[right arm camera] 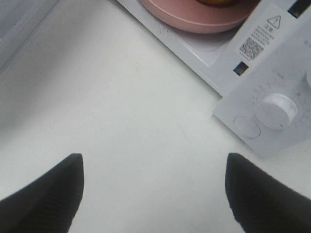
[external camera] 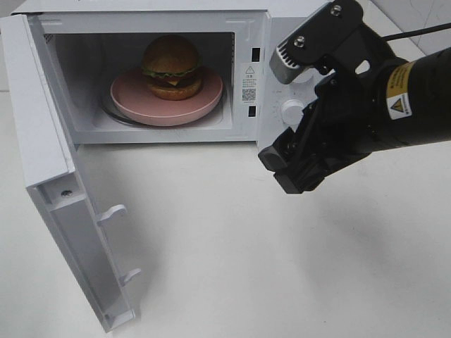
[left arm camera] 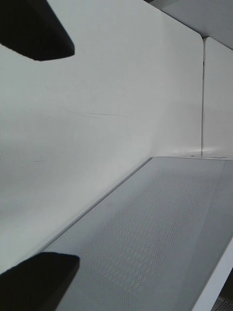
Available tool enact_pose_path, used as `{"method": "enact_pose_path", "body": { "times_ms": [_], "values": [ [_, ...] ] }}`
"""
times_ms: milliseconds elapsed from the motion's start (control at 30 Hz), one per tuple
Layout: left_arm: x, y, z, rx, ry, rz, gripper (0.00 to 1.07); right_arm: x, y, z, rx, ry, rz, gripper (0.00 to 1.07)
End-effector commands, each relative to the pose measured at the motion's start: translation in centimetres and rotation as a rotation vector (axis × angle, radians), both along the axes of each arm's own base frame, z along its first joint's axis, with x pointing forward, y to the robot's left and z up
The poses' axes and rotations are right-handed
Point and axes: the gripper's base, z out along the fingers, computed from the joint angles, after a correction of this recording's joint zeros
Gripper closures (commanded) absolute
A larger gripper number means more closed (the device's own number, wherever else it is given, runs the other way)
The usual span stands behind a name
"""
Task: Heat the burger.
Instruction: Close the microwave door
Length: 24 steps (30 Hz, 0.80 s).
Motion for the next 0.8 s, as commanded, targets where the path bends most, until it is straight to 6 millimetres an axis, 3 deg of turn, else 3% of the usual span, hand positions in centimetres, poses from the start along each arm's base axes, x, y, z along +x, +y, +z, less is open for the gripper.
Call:
{"method": "enact_pose_path", "body": {
  "times_ms": [33, 400, 800],
  "values": [
    [-0.2, 0.0, 0.0, -0.001, -0.03, -0.003, 0.07, -0.7, -0.8, 0.4, -0.009, 0.044, -0.05, 0.31],
    [-0.2, 0.0, 0.0, -0.001, -0.03, -0.003, 0.07, -3.9, -4.2, 2.1, -0.12, 0.176, -0.175, 0.31],
    [-0.2, 0.0, 0.0, -0.001, -0.03, -0.003, 0.07, -6.5, -6.4, 3.0, -0.183, 0.277, -0.223, 0.31]
  ]
}}
